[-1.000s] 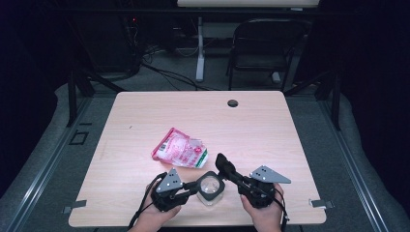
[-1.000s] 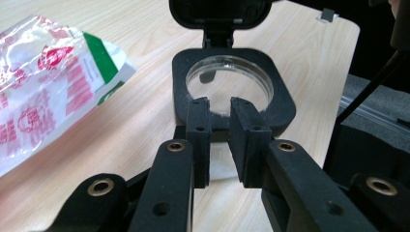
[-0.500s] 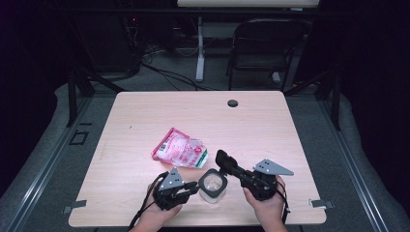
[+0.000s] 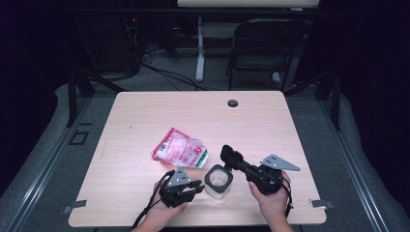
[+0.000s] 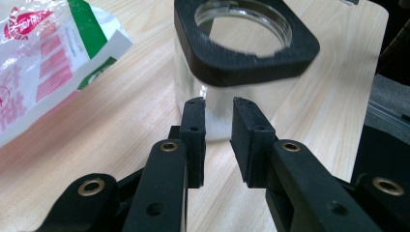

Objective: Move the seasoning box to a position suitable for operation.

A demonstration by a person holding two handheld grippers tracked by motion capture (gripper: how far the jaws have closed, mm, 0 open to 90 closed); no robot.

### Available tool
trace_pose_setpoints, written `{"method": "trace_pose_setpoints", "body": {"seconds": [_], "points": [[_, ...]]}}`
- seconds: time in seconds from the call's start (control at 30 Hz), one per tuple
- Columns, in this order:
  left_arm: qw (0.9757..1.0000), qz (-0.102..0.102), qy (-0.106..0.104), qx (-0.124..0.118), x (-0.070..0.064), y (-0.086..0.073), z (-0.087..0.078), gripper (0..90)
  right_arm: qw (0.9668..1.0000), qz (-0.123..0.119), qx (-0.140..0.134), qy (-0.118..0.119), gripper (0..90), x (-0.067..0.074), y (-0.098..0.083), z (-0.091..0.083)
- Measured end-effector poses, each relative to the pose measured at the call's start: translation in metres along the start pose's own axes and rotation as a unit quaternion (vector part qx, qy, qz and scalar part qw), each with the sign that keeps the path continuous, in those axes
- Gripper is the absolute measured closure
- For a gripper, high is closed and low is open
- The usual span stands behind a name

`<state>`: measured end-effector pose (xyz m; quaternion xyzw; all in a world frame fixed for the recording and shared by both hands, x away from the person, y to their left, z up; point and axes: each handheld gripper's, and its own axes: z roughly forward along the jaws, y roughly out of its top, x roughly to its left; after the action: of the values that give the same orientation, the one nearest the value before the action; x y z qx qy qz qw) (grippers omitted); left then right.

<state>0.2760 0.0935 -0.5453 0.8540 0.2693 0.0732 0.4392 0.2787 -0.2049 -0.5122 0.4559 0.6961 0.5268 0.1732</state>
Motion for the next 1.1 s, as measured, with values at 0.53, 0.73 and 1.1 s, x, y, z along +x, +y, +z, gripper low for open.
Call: {"method": "trace_pose_setpoints", "body": {"seconds": [0.53,0.73,1.1], "points": [[0.9989,-0.023,0.029,-0.028,0.021,-0.011,-0.028,68.1,0.9997,0.022,0.001,0.009,84.5,-0.011,-0.007,-0.004],[0.9978,-0.027,0.052,-0.031,0.029,-0.017,-0.035,64.0,0.9999,0.016,0.000,0.000,85.2,-0.011,-0.004,0.000],[0.9937,-0.042,0.095,-0.043,0.043,-0.026,-0.047,59.9,0.9999,0.013,0.003,0.000,77.6,-0.016,-0.004,0.002]]}}
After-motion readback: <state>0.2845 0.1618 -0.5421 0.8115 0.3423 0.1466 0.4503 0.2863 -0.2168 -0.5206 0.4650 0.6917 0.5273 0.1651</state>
